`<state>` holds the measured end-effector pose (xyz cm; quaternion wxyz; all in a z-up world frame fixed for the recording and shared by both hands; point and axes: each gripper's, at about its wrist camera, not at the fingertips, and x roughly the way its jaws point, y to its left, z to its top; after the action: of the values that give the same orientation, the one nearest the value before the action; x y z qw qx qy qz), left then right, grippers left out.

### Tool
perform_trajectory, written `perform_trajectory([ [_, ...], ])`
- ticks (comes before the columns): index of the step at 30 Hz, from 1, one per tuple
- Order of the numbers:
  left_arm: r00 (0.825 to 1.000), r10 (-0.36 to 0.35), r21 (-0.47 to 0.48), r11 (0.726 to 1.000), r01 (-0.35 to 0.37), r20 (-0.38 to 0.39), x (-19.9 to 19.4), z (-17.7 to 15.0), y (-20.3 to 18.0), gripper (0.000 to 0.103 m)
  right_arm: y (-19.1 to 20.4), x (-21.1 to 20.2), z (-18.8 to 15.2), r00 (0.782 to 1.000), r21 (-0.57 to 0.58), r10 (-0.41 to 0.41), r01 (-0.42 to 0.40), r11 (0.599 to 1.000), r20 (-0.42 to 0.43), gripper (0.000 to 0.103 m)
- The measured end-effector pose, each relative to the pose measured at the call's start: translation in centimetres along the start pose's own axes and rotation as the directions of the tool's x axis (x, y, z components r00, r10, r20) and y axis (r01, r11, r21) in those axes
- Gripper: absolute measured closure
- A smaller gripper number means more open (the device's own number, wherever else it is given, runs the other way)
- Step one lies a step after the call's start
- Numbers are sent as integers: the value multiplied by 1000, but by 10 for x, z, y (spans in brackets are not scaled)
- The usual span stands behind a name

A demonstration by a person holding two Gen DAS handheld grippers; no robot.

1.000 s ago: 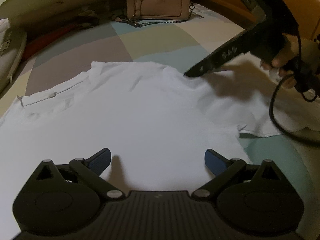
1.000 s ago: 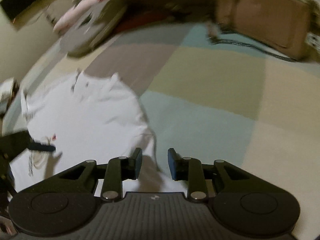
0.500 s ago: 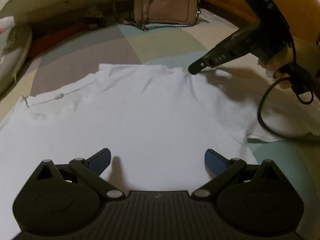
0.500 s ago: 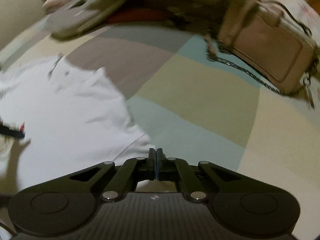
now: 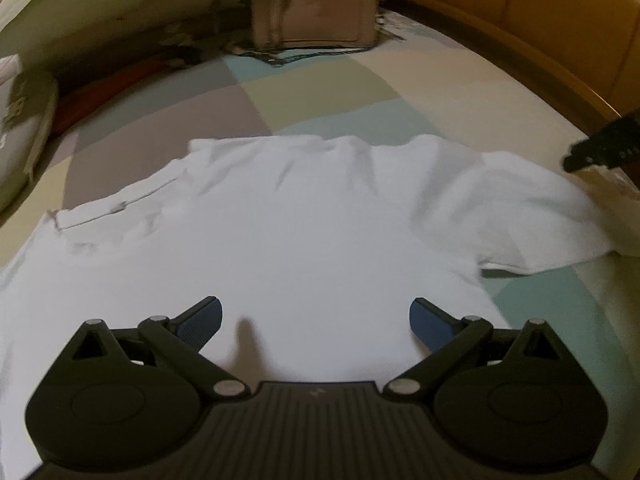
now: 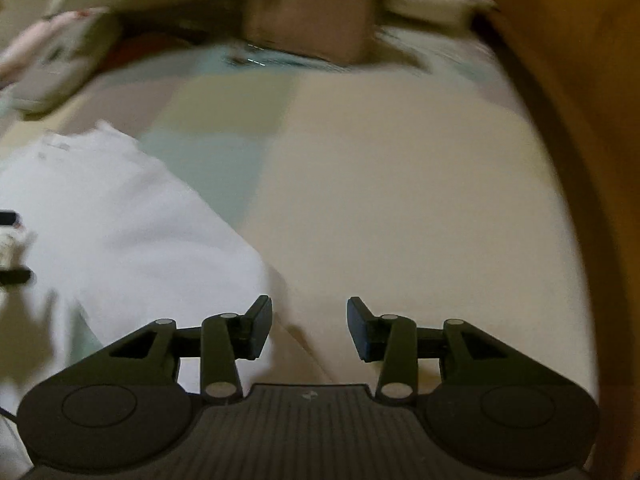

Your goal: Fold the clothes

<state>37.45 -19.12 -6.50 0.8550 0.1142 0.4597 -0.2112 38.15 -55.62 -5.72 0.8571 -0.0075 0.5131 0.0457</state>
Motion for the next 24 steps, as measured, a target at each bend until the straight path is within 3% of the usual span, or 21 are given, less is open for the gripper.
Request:
perform_trajectory([
  [6, 998, -59, 86, 994, 61, -25, 2, 2, -30, 3, -55, -20, -45, 994, 46, -84, 87, 995, -65, 52],
  [13, 993, -112, 184, 976, 118, -39, 6, 7, -60, 3, -68, -30, -66, 997, -29, -35, 33, 999, -63, 49],
  [17, 991, -127, 230, 964, 134, -47, 7, 9, -72, 3, -67, -22, -78, 993, -115, -63, 51, 992, -100, 48],
  [22, 989, -135, 257, 955, 146, -60, 10, 11, -80, 3, -74, -18, -81, 990, -111, 27, -42, 993, -139, 47],
  [24, 989, -133, 250, 957, 144, -61, 11, 12, -82, 3, -78, -19, -77, 986, -78, 44, -57, 995, -159, 57],
])
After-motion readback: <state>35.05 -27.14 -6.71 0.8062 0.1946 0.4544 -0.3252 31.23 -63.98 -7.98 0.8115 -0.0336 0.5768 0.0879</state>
